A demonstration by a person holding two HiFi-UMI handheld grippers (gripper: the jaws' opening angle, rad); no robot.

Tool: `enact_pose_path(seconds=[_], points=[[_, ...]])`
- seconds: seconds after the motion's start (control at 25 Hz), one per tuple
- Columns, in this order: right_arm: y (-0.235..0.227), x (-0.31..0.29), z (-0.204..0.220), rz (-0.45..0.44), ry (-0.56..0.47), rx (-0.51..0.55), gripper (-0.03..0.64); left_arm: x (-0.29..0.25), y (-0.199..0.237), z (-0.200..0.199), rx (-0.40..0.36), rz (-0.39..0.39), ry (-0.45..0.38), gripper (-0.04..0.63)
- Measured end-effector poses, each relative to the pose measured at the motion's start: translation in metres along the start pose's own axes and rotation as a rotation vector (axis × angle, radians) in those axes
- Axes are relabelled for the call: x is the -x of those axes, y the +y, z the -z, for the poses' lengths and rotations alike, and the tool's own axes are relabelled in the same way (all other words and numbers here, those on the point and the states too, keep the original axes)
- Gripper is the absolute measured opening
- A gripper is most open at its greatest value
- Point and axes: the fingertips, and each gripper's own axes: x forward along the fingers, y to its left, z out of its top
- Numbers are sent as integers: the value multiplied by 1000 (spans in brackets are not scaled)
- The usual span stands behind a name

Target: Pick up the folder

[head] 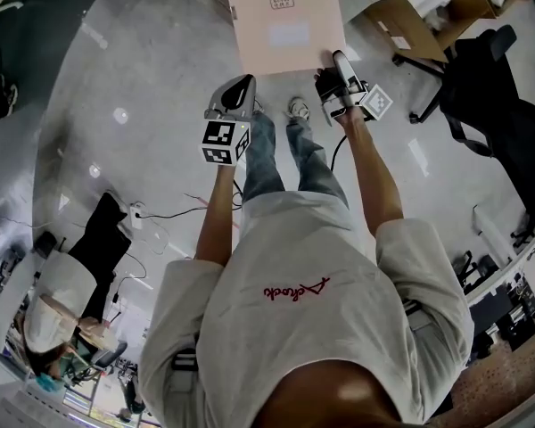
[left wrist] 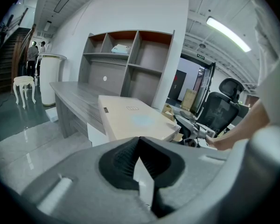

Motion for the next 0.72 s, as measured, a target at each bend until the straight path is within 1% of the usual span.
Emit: enact_pose_path(seconds=[0.16,0.32,0.4,0.48,0.72], points=[[-5,-12,1,20,23,3,433,1,3,-2,1,-2,-3,-2],[-8,-20,-1,35,25,5,377,0,6,-2,6,-4,-4,-2],[-11,-20,-1,47,28,0,331,-1,8,-1,8,-5,-3,-2],[-12,-20,-1,56,20,-3,304,-1,10,-1,8,-6,-2,-2],[-11,-18,-2,68,30,14,298,0,7,-5,5,-11,-12,-2]])
